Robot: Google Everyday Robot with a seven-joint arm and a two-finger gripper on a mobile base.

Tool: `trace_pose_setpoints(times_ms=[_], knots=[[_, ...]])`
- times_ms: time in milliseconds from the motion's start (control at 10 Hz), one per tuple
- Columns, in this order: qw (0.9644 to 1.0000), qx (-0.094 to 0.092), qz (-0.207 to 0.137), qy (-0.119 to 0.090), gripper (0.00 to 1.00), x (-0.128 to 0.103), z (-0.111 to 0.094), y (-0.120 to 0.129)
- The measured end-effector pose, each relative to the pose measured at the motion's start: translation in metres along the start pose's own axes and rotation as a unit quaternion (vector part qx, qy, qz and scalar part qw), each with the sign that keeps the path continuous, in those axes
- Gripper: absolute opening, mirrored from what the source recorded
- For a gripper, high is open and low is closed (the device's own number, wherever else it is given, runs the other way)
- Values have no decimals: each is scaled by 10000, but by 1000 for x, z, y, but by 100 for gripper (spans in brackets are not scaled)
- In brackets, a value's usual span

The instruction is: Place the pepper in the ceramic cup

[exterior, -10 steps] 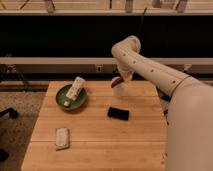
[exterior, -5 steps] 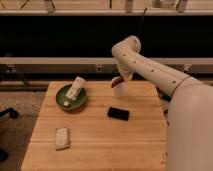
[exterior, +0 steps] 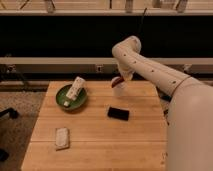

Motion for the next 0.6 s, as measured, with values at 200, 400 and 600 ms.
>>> trace_pose_setpoints(times_ms=[200,400,600], knots=[[10000,23,-31,4,22,1,0,-1],[10000,39,-57,6,27,1,1,-2],[10000,53,-80,9,23,2,1,-3]])
